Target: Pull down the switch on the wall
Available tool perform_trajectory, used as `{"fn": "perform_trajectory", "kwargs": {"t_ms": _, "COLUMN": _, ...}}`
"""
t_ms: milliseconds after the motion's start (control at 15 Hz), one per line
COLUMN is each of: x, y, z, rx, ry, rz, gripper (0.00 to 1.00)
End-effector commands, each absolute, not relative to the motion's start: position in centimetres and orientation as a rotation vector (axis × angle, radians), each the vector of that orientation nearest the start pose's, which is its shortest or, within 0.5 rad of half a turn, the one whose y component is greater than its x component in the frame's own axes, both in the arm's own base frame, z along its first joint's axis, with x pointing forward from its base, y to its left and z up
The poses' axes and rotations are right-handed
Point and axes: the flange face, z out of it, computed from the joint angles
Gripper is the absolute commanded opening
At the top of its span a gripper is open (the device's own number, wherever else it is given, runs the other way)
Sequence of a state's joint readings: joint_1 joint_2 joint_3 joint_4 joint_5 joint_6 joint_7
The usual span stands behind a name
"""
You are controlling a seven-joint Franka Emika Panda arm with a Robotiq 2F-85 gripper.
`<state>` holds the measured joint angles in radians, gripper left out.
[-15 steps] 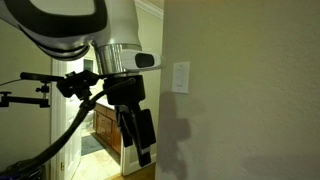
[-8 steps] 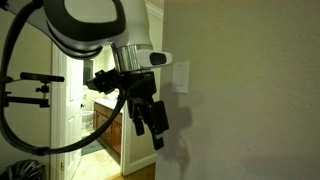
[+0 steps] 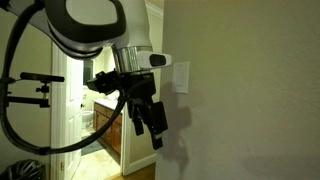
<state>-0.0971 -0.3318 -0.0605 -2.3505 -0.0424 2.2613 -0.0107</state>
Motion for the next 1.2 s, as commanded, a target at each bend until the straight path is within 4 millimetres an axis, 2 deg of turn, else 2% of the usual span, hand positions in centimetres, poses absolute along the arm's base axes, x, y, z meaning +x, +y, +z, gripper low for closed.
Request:
{"fn": "perform_trajectory", "kwargs": {"t_ms": 0, "x": 47.8, "y": -5.2, "z": 49.4, "rx": -3.096, "ry": 0.142, "rz": -0.434, "gripper": 1.00}}
{"fn": "perform_trajectory", "kwargs": {"t_ms": 267, "x": 49.4, "y": -2.3, "z": 51.9, "rx": -3.053, "ry": 0.072, "rz": -0.529, "gripper": 1.00}}
{"fn": "perform_trajectory", "kwargs": {"t_ms": 333, "x": 49.9, "y": -1.9, "z": 52.5, "rx": -3.047, "ry": 0.062, "rz": -0.557, "gripper": 0.92}}
{"fn": "perform_trajectory", "kwargs": {"t_ms": 400, "x": 50.4, "y": -1.7, "z": 53.2, "rx": -3.037, "ry": 0.060, "rz": -0.598, "gripper": 0.74}}
{"fn": "perform_trajectory", "kwargs": {"t_ms": 800, "x": 53.4, "y": -2.2, "z": 57.4, "rx": -2.965, "ry": 0.086, "rz": -0.857, "gripper": 0.33}}
{"fn": "perform_trajectory", "kwargs": {"t_ms": 1133, "x": 55.6, "y": -2.3, "z": 59.6, "rx": -2.908, "ry": 0.108, "rz": -0.990, "gripper": 0.05}}
